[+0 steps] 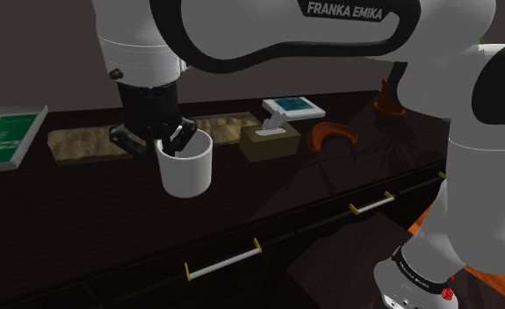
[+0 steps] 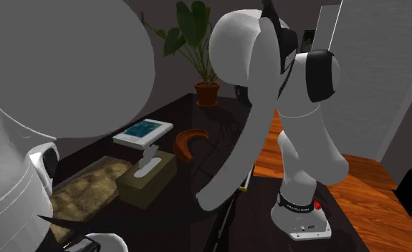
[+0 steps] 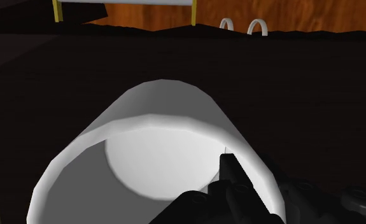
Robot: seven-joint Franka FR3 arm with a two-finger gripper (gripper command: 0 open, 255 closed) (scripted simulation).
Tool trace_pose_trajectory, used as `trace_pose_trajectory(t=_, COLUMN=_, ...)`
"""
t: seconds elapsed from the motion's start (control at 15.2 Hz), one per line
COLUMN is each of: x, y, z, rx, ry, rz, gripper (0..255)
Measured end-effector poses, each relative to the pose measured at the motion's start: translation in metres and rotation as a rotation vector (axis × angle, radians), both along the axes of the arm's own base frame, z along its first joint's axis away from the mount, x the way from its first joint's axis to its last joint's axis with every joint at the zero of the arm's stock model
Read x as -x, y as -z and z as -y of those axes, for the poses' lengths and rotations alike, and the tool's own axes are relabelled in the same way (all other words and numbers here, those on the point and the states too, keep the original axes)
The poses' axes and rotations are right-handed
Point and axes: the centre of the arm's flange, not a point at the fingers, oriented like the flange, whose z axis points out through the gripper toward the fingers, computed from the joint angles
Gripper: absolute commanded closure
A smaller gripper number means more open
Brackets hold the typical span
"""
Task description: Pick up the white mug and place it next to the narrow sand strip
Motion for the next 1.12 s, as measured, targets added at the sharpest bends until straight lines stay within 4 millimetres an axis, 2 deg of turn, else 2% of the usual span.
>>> trace_pose_trajectory(t=1.12, x=0.001, y=0.087, z=0.000, rx=0.000, ry=0.000, rz=0.000, gripper=255)
